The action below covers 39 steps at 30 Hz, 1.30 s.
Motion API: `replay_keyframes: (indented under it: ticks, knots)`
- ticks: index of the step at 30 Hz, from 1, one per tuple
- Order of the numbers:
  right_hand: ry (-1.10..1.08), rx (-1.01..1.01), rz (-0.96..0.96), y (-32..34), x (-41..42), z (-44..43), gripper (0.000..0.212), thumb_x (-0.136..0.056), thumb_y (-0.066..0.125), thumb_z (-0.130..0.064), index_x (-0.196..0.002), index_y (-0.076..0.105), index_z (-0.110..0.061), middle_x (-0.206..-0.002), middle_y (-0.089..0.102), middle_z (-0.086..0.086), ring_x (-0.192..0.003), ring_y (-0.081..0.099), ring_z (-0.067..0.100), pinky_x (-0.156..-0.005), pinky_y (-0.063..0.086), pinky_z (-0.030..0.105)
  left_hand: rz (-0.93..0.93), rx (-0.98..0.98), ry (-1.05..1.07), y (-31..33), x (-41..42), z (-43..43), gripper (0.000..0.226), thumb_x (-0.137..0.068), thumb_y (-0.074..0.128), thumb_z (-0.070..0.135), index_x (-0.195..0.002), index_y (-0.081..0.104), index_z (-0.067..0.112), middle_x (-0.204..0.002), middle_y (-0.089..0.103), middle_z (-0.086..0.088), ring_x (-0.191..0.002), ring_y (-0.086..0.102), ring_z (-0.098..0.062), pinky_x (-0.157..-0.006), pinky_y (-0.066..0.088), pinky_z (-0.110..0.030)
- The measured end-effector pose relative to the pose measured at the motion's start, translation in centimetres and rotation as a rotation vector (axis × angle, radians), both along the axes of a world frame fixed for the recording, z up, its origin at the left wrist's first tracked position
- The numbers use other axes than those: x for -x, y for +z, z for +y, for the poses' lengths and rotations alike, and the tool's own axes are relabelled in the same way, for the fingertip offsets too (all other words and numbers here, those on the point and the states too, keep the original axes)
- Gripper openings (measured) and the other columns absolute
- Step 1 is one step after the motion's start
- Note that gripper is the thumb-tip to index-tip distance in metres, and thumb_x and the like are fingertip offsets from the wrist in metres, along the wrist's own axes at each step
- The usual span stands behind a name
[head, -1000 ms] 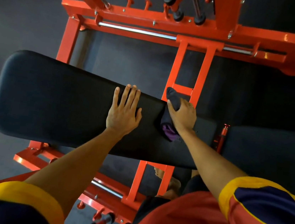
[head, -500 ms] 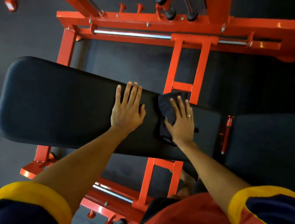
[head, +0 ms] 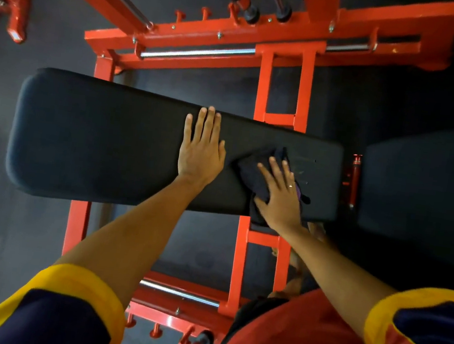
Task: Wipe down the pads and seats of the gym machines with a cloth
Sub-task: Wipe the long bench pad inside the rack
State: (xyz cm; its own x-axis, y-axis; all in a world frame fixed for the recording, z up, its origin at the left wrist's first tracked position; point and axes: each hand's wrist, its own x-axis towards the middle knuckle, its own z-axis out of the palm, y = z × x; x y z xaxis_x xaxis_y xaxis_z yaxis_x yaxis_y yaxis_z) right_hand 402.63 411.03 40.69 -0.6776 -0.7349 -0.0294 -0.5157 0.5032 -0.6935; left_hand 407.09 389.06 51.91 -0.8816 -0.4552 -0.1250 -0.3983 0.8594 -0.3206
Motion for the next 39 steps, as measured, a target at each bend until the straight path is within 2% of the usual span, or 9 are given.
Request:
replay_keyframes:
  ticks: [6,9,12,17,22,27,31,35,39]
  knots:
    - [-0.445,-0.053,-0.226,2.3,0.4,-3.6,0.067,-0.092,0.054,-0.032,-0.157,0.039,-0.022,-0.166,0.029,0.008,-0.155,0.016,0.039,-0.126,0.015,0.056,-0.053,-0.022,-0.059,-0.5,-3.0,3.6,0.063,-0.105,0.036,0.033,-0.158,0.021,0.005,-0.167,0.017,-0.013,-0.155,0.011,-0.031,-0.126,0.007,-0.053]
    - [-0.200,0.008,-0.081,3.6,-3.7,-3.5,0.070,-0.090,0.043,-0.035,-0.158,0.036,-0.022,-0.167,0.026,0.007,-0.157,0.011,0.034,-0.127,0.010,0.053,-0.088,-0.012,-0.085,-0.7,-4.1,4.5,0.063,-0.104,0.038,0.032,-0.158,0.022,0.003,-0.167,0.018,-0.014,-0.155,0.011,-0.031,-0.126,0.007,-0.054]
    - [-0.021,0.021,0.034,1.0,-5.4,1.5,0.077,-0.087,0.062,-0.034,-0.159,0.035,-0.021,-0.169,0.023,0.005,-0.157,0.010,0.033,-0.125,0.018,0.056,-0.110,-0.001,-0.086,-0.7,-4.5,4.9,0.064,-0.104,0.037,0.033,-0.159,0.020,0.004,-0.167,0.016,-0.014,-0.156,0.009,-0.031,-0.125,0.008,-0.055]
    - [-0.267,-0.130,-0.112,-1.4,-4.8,5.5,0.080,-0.095,0.056,-0.060,-0.159,0.031,-0.020,-0.168,0.024,0.006,-0.156,0.012,0.036,-0.124,0.023,0.053,-0.101,0.002,-0.078,-0.7,-4.1,5.1,0.064,-0.102,0.037,0.032,-0.158,0.021,0.004,-0.167,0.017,-0.014,-0.155,0.011,-0.032,-0.125,0.007,-0.056]
    - [-0.050,0.064,-0.073,1.8,-6.2,0.9,0.087,-0.089,0.071,-0.054,-0.159,0.034,-0.017,-0.169,0.022,0.009,-0.156,0.007,0.039,-0.127,0.011,0.048,-0.137,0.007,-0.076,-0.9,-4.0,4.9,0.065,-0.104,0.031,0.035,-0.159,0.016,0.004,-0.168,0.013,-0.014,-0.155,0.007,-0.033,-0.125,0.006,-0.056]
    - [0.168,-0.022,0.148,-0.6,-3.7,3.5,0.103,-0.073,0.088,-0.040,-0.159,0.033,-0.023,-0.168,0.024,0.007,-0.153,0.022,0.040,-0.120,0.033,0.052,-0.138,0.002,-0.065,-0.7,-3.9,5.0,0.064,-0.103,0.036,0.032,-0.158,0.021,0.004,-0.167,0.017,-0.014,-0.155,0.010,-0.033,-0.125,0.007,-0.056]
    - [0.099,-0.149,0.157,-3.6,-1.5,8.7,0.115,-0.063,0.096,-0.031,-0.158,0.033,-0.019,-0.168,0.024,0.011,-0.152,0.024,0.041,-0.116,0.039,0.052,-0.138,0.000,-0.060,-0.5,-3.9,5.2,0.064,-0.102,0.037,0.032,-0.158,0.021,0.004,-0.167,0.018,-0.014,-0.155,0.012,-0.033,-0.125,0.008,-0.056]
    - [0.076,-0.106,0.107,-2.9,-2.6,6.5,0.108,-0.075,0.089,-0.030,-0.161,0.025,-0.018,-0.169,0.016,0.012,-0.155,0.011,0.043,-0.124,0.023,0.056,-0.145,0.010,-0.055,-0.4,-3.7,5.3,0.064,-0.102,0.035,0.031,-0.158,0.020,0.004,-0.167,0.017,-0.014,-0.155,0.011,-0.032,-0.125,0.007,-0.056]
    - [0.115,0.027,0.068,-1.0,-2.9,4.2,0.075,-0.093,0.057,-0.052,-0.158,0.036,-0.020,-0.168,0.024,0.010,-0.156,0.009,0.042,-0.127,0.013,0.051,-0.156,0.005,-0.056,-0.3,-3.9,5.3,0.063,-0.102,0.039,0.030,-0.157,0.024,0.004,-0.166,0.021,-0.015,-0.154,0.016,-0.033,-0.124,0.011,-0.057]
